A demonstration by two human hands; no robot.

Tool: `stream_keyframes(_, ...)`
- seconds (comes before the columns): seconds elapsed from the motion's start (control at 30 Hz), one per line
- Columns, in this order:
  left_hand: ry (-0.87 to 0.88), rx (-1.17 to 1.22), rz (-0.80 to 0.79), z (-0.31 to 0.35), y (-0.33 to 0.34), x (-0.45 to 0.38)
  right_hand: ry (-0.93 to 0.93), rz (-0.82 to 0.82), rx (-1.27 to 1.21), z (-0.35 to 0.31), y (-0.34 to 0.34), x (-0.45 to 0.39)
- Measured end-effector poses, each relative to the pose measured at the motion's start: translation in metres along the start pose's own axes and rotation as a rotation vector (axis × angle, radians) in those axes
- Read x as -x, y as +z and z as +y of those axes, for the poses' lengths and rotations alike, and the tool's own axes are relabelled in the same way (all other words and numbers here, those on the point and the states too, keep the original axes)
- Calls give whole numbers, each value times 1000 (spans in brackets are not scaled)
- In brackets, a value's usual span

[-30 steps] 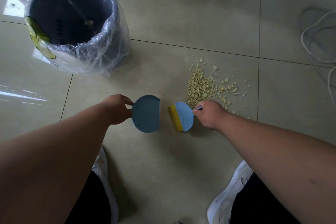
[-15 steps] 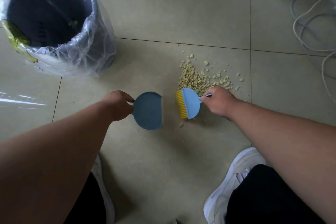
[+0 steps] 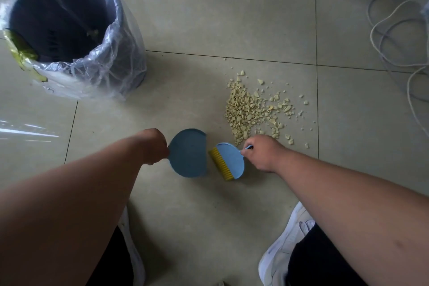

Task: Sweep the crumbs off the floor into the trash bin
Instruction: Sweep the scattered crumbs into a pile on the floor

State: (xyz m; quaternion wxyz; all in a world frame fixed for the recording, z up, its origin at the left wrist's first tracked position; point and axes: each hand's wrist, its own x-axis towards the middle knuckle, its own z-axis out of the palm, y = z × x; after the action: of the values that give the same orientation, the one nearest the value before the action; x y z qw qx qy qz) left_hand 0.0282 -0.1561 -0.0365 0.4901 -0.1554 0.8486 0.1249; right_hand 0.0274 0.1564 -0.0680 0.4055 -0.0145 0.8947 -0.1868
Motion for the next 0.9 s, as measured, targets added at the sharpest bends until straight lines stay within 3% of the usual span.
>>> stream_keyframes(0.17, -5, 113, -86, 12, 6, 0, 37, 104, 14, 26, -32, -13)
stream_keyframes(0.43, 68, 234, -54, 33, 7, 0, 118, 204, -59, 60, -67, -21)
stream_keyframes(0.6, 75, 299, -40, 36, 8, 4, 5, 102, 19, 64, -86, -15)
stream_keyframes(0.77, 61, 298, -66, 39, 13, 4, -110, -106, 348, 63, -95, -4)
stream_keyframes(0.9, 86, 267, -83, 44, 20, 5, -95, -108, 403, 62, -83, -4)
